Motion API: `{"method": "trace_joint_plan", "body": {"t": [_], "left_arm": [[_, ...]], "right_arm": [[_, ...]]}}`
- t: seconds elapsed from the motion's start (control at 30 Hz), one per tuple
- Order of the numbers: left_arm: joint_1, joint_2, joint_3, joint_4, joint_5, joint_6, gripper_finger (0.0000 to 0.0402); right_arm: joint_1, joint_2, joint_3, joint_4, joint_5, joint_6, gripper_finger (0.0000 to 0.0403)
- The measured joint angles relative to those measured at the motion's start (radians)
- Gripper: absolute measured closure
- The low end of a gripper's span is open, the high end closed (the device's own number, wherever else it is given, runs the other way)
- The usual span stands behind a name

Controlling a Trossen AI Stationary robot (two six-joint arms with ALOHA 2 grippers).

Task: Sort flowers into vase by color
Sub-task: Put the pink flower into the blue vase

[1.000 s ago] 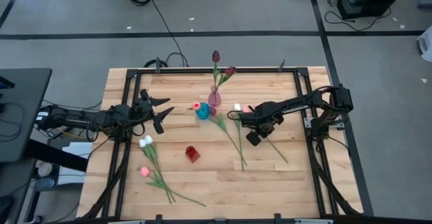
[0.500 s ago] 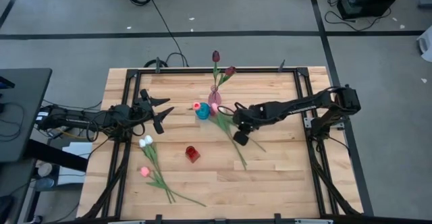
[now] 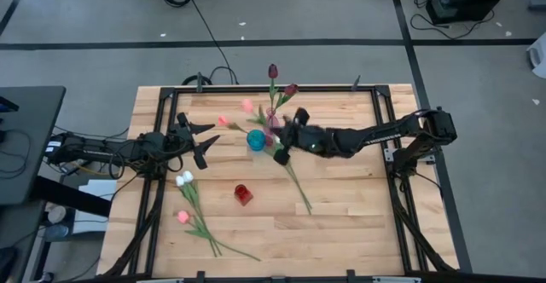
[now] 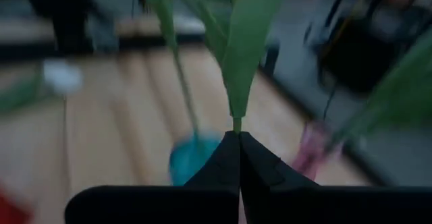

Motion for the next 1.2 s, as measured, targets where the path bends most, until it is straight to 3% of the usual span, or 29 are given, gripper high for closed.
{"method": "trace_joint_plan", "body": {"t": [0.33,0.6,0.93,1.2], "left_arm": [[0.0,0.0,0.0,0.0,0.0,0.001,0.021],[0.0,0.0,0.0,0.003,0.0,0.001,0.021],[0.0,0.0,0.0,-0.001,0.0,0.001,0.021],[0.0,0.0,0.0,-0.008,0.0,0.001,0.021]], "right_arm": [[-0.077,0.004,0.0,0.33,-0.096,-0.103,0.0398],[-0.075,0.095,0.014,0.58,-0.181,-0.146,0.0398],[-0.077,0.202,0.096,0.601,-0.182,-0.19,0.0398],[-0.083,0.234,0.09,0.535,-0.156,-0.107,0.0397]]}}
